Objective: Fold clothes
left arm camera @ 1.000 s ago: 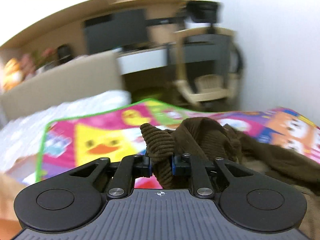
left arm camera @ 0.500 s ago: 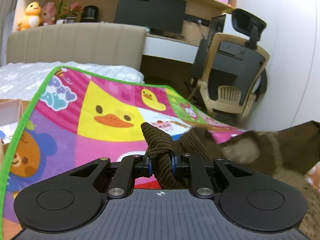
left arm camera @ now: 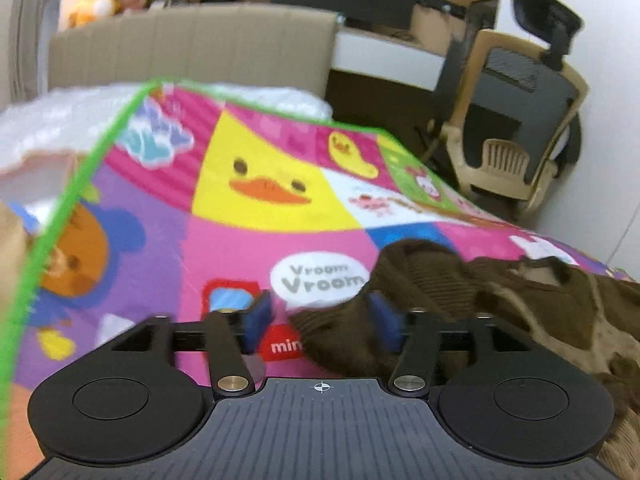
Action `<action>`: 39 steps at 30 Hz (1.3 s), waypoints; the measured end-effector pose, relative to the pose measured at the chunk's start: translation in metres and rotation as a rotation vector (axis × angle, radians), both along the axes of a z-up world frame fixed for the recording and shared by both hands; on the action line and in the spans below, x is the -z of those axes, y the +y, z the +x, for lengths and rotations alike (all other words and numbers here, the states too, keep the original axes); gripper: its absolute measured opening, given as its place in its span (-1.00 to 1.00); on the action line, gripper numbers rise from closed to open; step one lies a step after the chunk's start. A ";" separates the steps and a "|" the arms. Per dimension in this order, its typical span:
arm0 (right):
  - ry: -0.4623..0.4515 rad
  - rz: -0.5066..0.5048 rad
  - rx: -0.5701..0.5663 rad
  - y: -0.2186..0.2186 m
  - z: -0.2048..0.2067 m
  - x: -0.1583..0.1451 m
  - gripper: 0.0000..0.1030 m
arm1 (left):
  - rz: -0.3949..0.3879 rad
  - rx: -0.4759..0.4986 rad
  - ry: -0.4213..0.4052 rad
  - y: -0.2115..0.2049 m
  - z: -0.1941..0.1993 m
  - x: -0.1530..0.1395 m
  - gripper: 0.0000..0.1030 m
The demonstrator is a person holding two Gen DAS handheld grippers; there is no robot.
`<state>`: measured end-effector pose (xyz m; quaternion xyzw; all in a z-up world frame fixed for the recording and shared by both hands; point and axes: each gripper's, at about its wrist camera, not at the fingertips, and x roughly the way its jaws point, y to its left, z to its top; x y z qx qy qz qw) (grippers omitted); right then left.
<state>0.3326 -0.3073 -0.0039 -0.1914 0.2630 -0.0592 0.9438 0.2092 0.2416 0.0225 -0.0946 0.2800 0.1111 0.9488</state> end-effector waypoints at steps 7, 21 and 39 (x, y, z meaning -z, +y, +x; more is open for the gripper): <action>-0.063 0.201 -0.160 0.024 -0.046 -0.024 0.22 | 0.132 0.201 0.058 -0.063 0.019 -0.005 0.85; -0.042 0.242 -0.263 0.025 -0.115 -0.024 0.40 | -0.123 -0.292 -0.163 -0.003 -0.109 -0.007 0.22; 0.215 0.008 -0.797 0.060 -0.309 -0.010 0.93 | 0.258 0.522 0.033 -0.190 -0.217 0.002 0.91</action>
